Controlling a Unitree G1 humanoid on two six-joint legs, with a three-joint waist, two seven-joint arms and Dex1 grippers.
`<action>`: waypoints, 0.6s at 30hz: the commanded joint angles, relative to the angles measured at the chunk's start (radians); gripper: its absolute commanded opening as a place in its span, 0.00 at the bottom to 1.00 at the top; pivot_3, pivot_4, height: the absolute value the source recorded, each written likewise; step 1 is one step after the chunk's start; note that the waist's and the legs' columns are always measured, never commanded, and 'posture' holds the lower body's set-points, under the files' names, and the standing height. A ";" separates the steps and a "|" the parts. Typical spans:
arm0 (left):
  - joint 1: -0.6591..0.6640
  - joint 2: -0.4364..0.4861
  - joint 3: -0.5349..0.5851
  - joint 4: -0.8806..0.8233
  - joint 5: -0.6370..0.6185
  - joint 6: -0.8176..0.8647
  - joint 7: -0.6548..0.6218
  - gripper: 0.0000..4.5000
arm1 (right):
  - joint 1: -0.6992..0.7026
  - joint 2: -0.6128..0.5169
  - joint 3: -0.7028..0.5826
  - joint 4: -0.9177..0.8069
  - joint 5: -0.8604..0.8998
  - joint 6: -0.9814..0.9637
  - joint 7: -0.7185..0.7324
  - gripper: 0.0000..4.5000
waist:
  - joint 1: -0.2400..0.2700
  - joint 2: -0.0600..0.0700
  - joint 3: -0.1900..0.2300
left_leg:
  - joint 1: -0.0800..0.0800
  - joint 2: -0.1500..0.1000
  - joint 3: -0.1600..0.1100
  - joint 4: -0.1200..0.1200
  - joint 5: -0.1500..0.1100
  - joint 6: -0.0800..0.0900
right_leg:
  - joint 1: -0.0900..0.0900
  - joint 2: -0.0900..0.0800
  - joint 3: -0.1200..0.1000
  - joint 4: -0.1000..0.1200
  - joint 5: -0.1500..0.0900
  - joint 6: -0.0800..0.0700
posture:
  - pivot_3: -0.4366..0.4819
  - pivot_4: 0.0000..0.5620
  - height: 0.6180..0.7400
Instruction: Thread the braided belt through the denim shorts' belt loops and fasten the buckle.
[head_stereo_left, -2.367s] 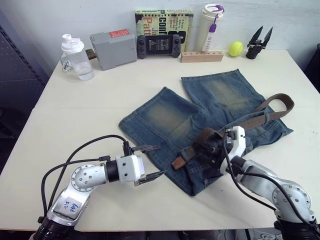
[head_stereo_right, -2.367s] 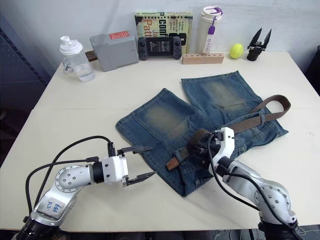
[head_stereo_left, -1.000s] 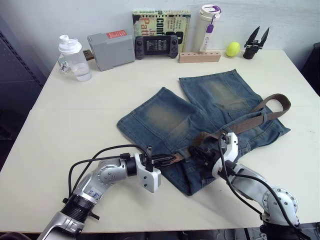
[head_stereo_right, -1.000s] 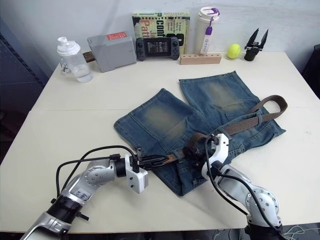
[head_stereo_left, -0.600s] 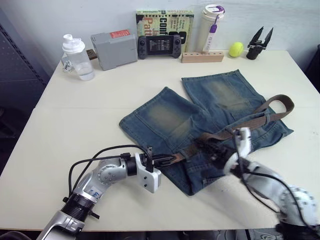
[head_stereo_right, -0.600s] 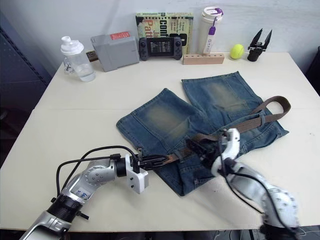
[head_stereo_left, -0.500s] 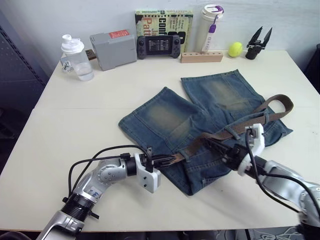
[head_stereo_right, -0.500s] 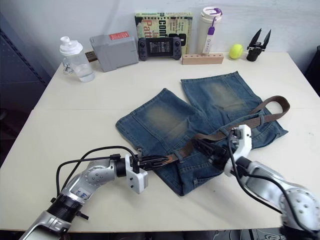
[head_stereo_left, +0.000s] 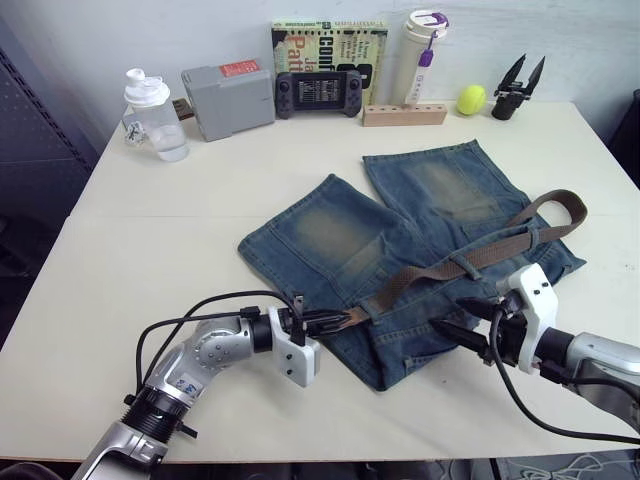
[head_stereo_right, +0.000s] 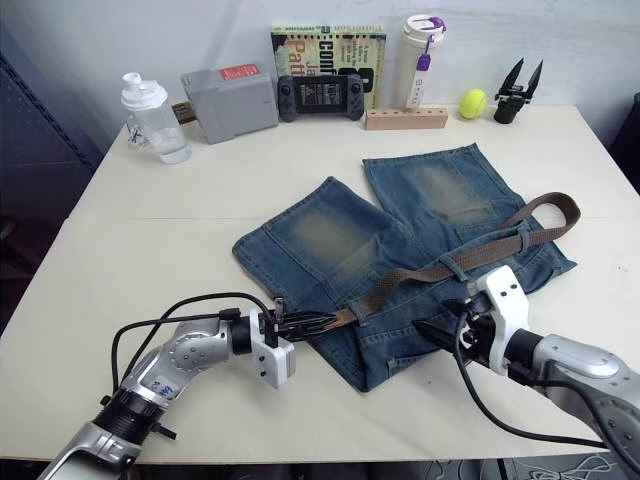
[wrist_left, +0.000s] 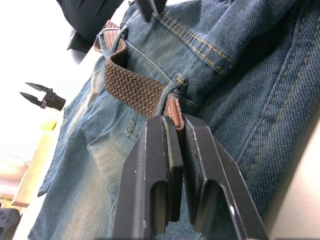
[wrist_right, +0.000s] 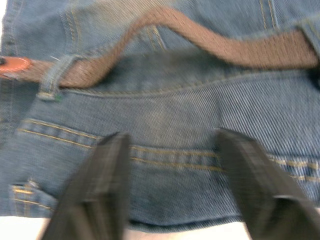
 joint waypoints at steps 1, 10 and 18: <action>0.015 0.008 0.006 -0.029 -0.012 -0.005 0.011 0.00 | -0.012 0.020 0.041 0.029 -0.091 0.030 -0.033 0.03 | 0.000 0.000 0.000 | 0.000 0.000 0.000 0.000 0.000 0.000 | 0.000 0.000 0.000 0.000 0.000 0.000 | 0.48 0.27 0.88; 0.092 0.108 0.122 0.007 -0.059 -0.063 0.052 0.00 | -0.042 0.151 0.130 0.093 -0.138 0.230 -0.142 0.01 | -0.006 -0.014 -0.011 | 0.004 0.004 -0.006 0.000 0.000 -0.001 | 0.004 0.001 -0.001 -0.001 0.000 0.000 | 0.48 0.27 0.88; 0.310 0.500 0.320 0.417 -0.059 -0.419 0.107 0.00 | -0.090 0.228 0.154 0.063 -0.123 0.284 -0.170 0.01 | -0.040 -0.013 -0.018 | 0.022 0.017 -0.008 -0.003 -0.009 -0.009 | 0.018 0.000 -0.006 -0.002 -0.006 -0.011 | 0.48 0.27 0.88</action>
